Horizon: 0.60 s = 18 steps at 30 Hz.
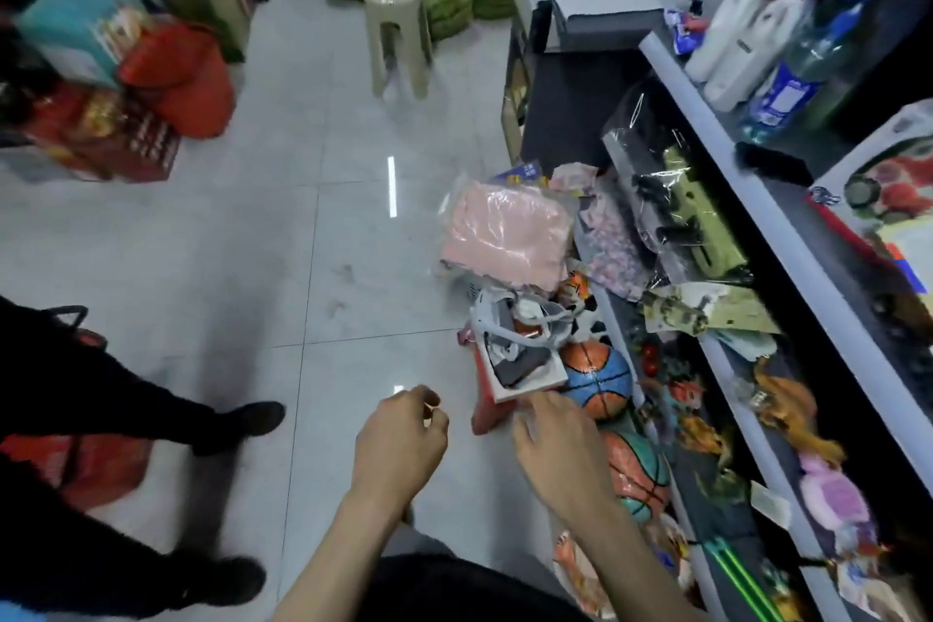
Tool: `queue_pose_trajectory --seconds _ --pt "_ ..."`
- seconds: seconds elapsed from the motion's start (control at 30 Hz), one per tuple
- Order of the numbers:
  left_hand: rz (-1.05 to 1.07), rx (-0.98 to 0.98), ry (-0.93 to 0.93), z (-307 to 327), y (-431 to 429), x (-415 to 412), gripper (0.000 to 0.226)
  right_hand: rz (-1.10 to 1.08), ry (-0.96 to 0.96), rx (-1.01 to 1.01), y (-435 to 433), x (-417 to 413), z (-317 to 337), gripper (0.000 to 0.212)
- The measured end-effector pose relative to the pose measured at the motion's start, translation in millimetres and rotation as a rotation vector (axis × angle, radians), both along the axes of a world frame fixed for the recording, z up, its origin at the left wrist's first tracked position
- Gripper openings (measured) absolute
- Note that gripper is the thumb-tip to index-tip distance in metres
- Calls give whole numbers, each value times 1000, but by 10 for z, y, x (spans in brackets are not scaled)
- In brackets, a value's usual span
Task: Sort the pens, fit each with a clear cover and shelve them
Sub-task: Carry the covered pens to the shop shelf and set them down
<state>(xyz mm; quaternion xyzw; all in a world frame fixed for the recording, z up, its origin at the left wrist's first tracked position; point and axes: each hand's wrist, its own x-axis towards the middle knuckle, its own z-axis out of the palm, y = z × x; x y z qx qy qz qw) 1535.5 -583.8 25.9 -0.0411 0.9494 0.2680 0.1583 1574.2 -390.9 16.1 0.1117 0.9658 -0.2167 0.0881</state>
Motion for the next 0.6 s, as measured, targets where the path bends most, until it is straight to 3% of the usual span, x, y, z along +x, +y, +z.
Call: queue_pose_trajectory --seconds 0.37,0.6 --pt "57 -5 15 27 -1401 -1926 28 106 4 11 -1465 -2032 61 39" --pt "-3 -8 -15 -67 -1606 -3015 30 124 -57 40 -1784 -3208 -17 40"
